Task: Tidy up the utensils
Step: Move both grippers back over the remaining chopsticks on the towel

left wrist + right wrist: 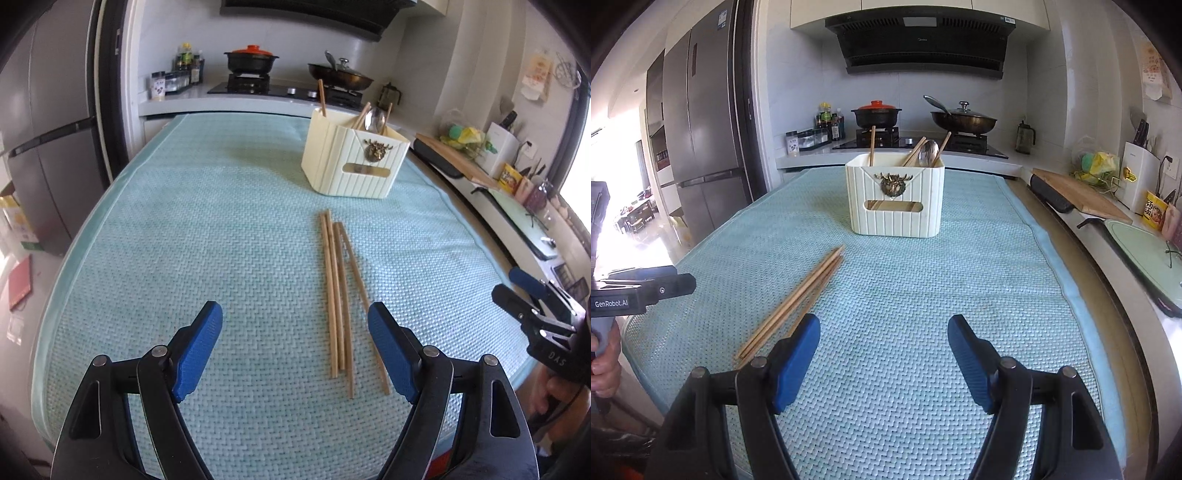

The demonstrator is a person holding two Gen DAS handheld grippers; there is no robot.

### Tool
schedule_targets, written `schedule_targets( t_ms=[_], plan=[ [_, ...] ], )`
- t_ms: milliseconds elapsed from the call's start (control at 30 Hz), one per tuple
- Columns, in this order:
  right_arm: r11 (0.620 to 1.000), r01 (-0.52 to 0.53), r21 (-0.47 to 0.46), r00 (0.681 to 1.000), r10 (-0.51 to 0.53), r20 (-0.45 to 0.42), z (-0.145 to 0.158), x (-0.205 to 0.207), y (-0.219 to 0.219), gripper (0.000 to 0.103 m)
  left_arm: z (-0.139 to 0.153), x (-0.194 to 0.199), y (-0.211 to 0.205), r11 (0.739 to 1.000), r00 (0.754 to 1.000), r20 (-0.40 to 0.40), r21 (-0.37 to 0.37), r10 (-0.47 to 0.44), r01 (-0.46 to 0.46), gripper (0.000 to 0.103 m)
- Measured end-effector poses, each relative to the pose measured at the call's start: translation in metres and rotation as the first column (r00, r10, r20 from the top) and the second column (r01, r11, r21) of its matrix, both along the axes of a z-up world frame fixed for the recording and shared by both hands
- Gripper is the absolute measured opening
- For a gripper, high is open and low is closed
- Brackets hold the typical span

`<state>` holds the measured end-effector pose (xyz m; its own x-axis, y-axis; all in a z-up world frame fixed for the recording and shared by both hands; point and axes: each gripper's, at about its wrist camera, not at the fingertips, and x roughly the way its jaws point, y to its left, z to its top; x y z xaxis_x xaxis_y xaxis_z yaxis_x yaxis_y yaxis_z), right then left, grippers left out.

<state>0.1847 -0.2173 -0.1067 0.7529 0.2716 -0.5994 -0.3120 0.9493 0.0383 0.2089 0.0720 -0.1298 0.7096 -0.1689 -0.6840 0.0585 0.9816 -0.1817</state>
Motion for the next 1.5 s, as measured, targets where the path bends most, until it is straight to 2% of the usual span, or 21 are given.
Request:
schedule_targets(
  t_ms=[200, 333, 567, 867, 1000, 1067, 1100, 1200, 1300, 1367, 1433, 1500],
  plan=[
    [1.000, -0.021, 0.012, 0.998, 0.022, -0.061, -0.014, 0.011, 0.012, 0.073, -0.014, 0.004, -0.002, 1.000, 1.000, -0.022, 0.025, 0.011, -0.011, 0.082],
    [0.999, -0.031, 0.023, 0.993, 0.034, -0.110, -0.025, 0.017, 0.019, 0.073, -0.025, 0.007, -0.006, 1.000, 0.999, -0.044, 0.013, -0.003, 0.003, 0.082],
    [0.998, -0.069, -0.007, 0.989, 0.067, -0.132, -0.036, 0.014, 0.029, 0.073, -0.041, 0.016, -0.008, 0.999, 0.997, -0.081, 0.028, -0.014, 0.016, 0.082],
    [0.998, -0.058, 0.006, 0.988, 0.058, -0.142, -0.038, 0.015, 0.024, 0.073, -0.050, 0.063, -0.028, 0.993, 0.994, -0.091, 0.089, -0.068, 0.076, 0.082],
    [0.999, -0.049, 0.011, 0.989, 0.050, -0.141, -0.038, 0.015, 0.020, 0.073, -0.057, 0.088, -0.040, 0.987, 0.993, -0.097, 0.140, -0.071, 0.084, 0.082],
    [0.999, -0.045, 0.014, 0.989, 0.046, -0.143, -0.039, 0.015, 0.018, 0.073, -0.067, 0.098, -0.043, 0.977, 0.991, -0.124, 0.200, -0.047, 0.071, 0.084],
    [0.999, -0.041, 0.015, 0.989, 0.043, -0.143, -0.039, 0.015, 0.017, 0.073, -0.067, 0.099, -0.040, 0.979, 0.994, -0.108, 0.195, -0.035, 0.055, 0.084],
    [0.999, -0.029, 0.013, 0.991, 0.031, -0.134, -0.037, 0.014, 0.012, 0.073, -0.069, 0.099, -0.018, 0.974, 0.988, -0.137, 0.222, 0.072, -0.041, 0.083],
    [1.000, -0.015, 0.001, 0.993, 0.015, -0.120, -0.036, 0.011, 0.009, 0.073, -0.068, 0.090, 0.013, 0.981, 0.979, -0.153, 0.161, 0.134, -0.109, 0.083],
    [1.000, -0.015, -0.005, 0.993, 0.014, -0.120, -0.037, 0.012, 0.009, 0.073, -0.066, 0.083, 0.027, 0.975, 0.974, -0.147, 0.170, 0.170, -0.145, 0.083],
    [1.000, -0.026, -0.001, 0.992, 0.026, -0.127, -0.039, 0.014, 0.013, 0.073, -0.064, 0.076, 0.035, 0.973, 0.973, -0.140, 0.166, 0.184, -0.160, 0.083],
    [0.999, -0.048, 0.003, 0.990, 0.048, -0.129, -0.039, 0.016, 0.019, 0.073, -0.062, 0.070, 0.041, 0.979, 0.975, -0.137, 0.126, 0.177, -0.160, 0.083]
  ],
)
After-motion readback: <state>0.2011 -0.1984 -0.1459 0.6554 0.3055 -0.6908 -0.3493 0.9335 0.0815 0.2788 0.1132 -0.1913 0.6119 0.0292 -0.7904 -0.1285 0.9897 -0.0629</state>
